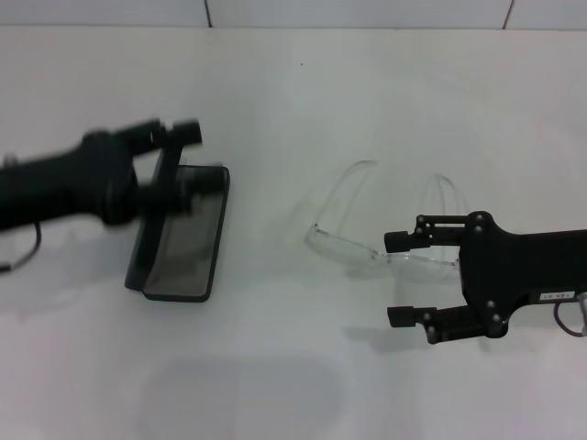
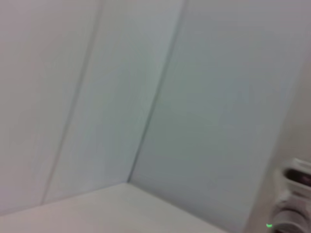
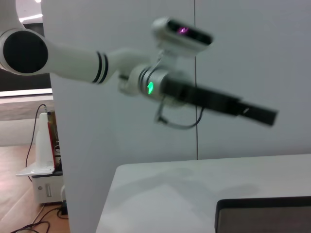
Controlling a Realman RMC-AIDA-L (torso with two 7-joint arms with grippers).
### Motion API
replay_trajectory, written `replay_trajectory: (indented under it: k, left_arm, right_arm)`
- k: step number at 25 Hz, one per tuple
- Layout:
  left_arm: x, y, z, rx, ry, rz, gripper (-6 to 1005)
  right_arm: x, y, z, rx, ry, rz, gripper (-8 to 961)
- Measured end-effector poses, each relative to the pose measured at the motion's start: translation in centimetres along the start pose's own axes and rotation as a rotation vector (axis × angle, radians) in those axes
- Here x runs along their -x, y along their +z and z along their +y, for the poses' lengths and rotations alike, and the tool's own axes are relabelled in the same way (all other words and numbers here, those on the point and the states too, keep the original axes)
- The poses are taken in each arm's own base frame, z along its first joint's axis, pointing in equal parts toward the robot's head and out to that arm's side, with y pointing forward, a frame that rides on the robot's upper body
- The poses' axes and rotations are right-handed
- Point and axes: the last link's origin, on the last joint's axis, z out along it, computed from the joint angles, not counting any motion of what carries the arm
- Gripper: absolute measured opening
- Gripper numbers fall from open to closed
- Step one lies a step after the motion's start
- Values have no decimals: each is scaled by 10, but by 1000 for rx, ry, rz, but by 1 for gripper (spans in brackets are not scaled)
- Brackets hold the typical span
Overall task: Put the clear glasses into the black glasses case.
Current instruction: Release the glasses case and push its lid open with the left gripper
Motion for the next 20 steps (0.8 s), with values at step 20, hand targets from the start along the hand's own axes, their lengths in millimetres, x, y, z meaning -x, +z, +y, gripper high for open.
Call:
replay_trajectory:
  k: [20]
  left_arm:
    - [-75,67,-24,-671,-287,-786,875]
  right_arm:
    - [-1,0,-12,-74,-7,25,747]
